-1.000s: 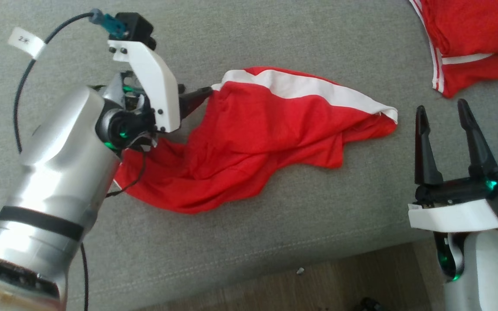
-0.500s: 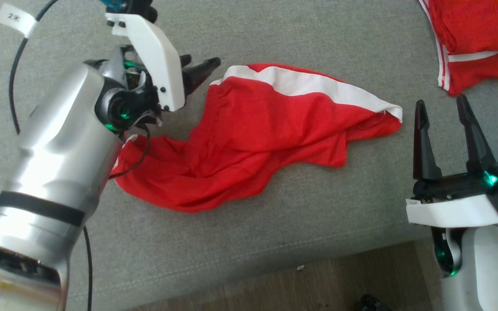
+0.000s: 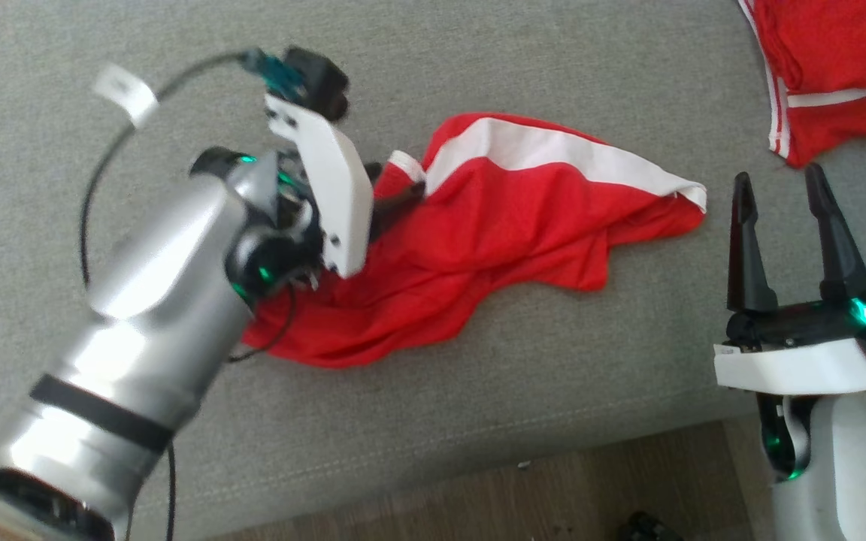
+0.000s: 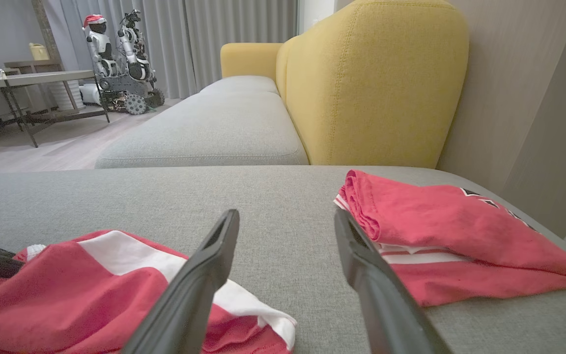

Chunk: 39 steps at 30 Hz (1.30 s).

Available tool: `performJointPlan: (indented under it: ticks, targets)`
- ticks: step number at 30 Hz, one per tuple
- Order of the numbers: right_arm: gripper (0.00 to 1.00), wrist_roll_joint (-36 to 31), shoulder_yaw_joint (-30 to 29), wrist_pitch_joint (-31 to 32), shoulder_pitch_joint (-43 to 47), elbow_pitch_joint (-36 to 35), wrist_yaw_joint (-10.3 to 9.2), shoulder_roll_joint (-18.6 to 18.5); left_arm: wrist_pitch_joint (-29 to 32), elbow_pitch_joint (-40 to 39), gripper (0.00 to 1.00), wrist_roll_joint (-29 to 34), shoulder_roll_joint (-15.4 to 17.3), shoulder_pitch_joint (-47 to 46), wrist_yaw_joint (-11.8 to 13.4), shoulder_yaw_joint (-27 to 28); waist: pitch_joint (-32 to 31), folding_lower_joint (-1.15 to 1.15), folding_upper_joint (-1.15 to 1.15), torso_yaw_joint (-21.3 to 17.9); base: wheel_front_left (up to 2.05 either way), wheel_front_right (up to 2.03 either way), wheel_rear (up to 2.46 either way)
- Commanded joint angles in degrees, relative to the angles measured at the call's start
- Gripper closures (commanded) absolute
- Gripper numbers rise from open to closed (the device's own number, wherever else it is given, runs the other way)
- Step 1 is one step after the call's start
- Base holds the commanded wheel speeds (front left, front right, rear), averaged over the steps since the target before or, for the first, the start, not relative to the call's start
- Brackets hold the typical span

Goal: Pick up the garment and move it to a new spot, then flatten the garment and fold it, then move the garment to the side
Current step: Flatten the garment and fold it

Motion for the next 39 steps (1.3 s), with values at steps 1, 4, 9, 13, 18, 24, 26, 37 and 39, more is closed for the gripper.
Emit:
performJointPlan:
  ticks: [1,4,9,13,18,24,26,37,39]
  targets:
    - [0.0,1.0,1.0,-0.6,-0.9,-2.1,-0.22,0.2,-1.8,-2.0,0.03,2.0,1.7,1.3,-0.1,-0.2,0.0,0.0,0.0,0.2,0.0,0.0,0.0]
    - [0.0,1.1,0.9,-0.6,-0.8,-2.2,-0.22,0.1,-11.4,-4.2,1.0,9.6,2.7,1.2,0.0,-2.8,-0.1,0.0,0.0,0.7,0.0,0.0,0.0]
    - [0.0,1.3,0.6,-0.6,0.1,-2.2,-0.22,-0.3,-30.7,-5.7,1.0,21.3,2.5,2.7,4.8,-5.2,-1.6,0.0,0.0,2.2,0.0,0.0,0.0]
    - [0.0,1.3,0.5,-0.6,0.9,-2.2,-0.22,-0.5,-41.6,-6.6,1.0,27.0,3.0,2.7,9.2,-5.2,-2.8,0.0,0.0,3.8,0.0,0.0,0.0]
    - [0.0,1.3,0.7,-0.6,1.4,-2.5,-0.22,-1.0,-48.2,-10.6,1.0,31.3,4.2,3.2,13.2,-4.6,-4.2,0.0,0.0,5.5,0.0,0.0,0.0]
    - [0.0,1.5,0.4,-0.3,2.2,-3.0,-0.22,-1.3,-48.5,-13.9,1.0,33.8,7.1,10.5,14.3,-8.8,-4.5,0.0,0.0,6.7,0.0,0.0,0.0]
    - [0.0,1.6,0.1,-0.2,2.7,-3.0,-0.22,-1.3,-48.1,-14.8,1.0,34.0,7.3,14.2,14.6,-10.8,-4.4,0.0,0.0,7.2,0.0,0.0,0.0]
    - [0.0,1.9,-0.2,-0.2,3.3,-2.2,-0.22,-1.4,-41.0,-21.0,0.0,30.9,7.3,22.8,16.4,-14.3,-5.3,0.0,0.0,9.0,0.0,0.0,0.0]
    - [0.0,1.9,-0.2,-0.2,3.4,-2.1,-0.22,-1.4,-39.7,-22.8,0.0,29.8,7.6,23.5,16.7,-13.9,-5.6,0.0,0.0,9.1,0.0,0.0,0.0]
